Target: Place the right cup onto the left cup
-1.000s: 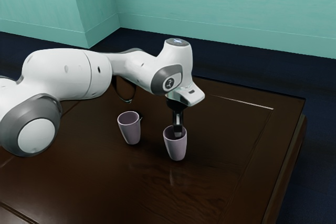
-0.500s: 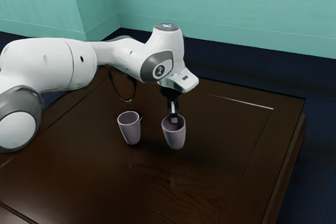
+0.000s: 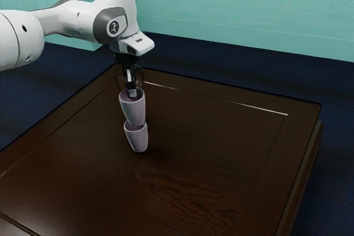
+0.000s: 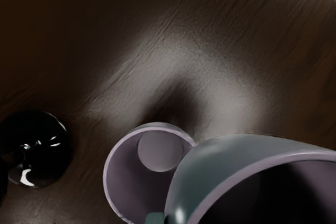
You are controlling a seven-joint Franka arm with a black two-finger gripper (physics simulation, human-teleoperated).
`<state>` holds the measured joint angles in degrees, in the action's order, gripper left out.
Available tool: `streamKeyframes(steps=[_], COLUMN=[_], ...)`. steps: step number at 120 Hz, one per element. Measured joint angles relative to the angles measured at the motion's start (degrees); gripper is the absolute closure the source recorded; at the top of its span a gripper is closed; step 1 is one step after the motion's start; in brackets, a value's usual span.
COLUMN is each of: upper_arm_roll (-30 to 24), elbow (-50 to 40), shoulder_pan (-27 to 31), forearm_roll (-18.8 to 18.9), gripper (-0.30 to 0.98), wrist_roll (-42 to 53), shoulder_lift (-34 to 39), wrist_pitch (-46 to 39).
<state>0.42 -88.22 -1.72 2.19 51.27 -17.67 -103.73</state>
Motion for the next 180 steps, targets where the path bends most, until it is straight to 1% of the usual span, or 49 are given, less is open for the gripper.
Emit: streamKeyframes(steps=[21,34,83,96,113,143,164,172,180], upper_arm_roll=[0.27,0.28,0.19,0.19,0.19,0.19,0.24,0.24,0.20], elbow=[-1.37,-0.67,7.05,7.40,10.39,11.67,11.71,11.66,11.61], shoulder_pan=[1.28,1.49,0.50,0.13,-0.81,-1.20,-1.26,-1.28,-1.40], forearm_roll=[0.74,2.14,6.13,6.38,6.79,6.80,6.69,6.65,6.66], gripper=[0.79,0.79,0.79,0.79,0.79,0.78,0.40,0.29,0.21], wrist_roll=[2.37,3.64,7.18,7.71,8.28,8.76,9.03,9.11,9.19], shoulder_lift=[-0.30,-1.53,-7.30,-8.07,-10.09,-13.06,-12.65,-12.21,-11.33], wrist_pitch=[1.88,2.41,3.58,3.67,3.74,3.37,3.65,3.79,3.93])
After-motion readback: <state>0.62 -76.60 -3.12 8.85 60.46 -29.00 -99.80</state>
